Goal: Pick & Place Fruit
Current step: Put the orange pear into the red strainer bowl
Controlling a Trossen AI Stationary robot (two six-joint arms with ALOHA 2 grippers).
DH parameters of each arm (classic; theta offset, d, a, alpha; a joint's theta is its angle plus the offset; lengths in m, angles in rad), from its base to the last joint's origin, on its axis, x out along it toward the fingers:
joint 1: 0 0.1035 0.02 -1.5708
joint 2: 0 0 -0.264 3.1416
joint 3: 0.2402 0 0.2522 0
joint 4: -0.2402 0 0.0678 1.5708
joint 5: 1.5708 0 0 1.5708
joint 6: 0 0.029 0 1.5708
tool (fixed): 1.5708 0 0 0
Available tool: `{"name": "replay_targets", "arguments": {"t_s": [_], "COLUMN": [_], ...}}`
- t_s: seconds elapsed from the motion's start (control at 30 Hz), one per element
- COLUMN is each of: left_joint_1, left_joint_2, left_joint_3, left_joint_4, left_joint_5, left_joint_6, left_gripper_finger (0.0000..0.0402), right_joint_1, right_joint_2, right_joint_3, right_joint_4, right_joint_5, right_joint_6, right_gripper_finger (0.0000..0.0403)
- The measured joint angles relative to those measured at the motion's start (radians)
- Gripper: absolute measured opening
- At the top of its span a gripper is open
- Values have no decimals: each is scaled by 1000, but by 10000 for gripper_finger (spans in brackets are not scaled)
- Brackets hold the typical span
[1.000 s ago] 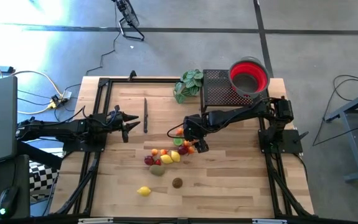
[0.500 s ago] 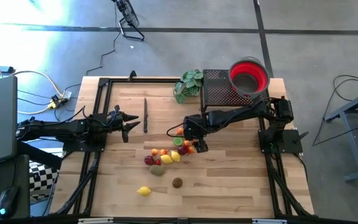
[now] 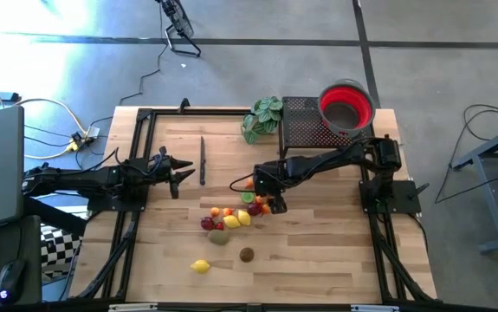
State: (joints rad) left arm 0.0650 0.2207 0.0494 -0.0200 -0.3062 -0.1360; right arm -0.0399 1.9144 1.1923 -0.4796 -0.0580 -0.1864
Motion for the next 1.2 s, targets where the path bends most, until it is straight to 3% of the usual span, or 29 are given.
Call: {"name": "replay_targets", "arguments": {"t_s": [0.27,0.93,1.2], "left_joint_1": [0,0,0], "left_joint_2": [0,0,0], "left_joint_3": [0,0,0], "left_joint_4": [-2,-4,-4], "left_joint_5": [0,-1,-2], "left_joint_6": [0,0,0], "left_gripper_finger": [127,127,127], "right_joint_1": [-2,-2,-1], "right_joint_2": [-2,-4,-14], "right_joint_3": [-2,0,-1], "right_joint_4": [-17,-43,-55], "right_joint_5": [-1,6,7], "right_joint_6": [-1,-1,-1], "right_gripper_finger": [260,147,144]}}
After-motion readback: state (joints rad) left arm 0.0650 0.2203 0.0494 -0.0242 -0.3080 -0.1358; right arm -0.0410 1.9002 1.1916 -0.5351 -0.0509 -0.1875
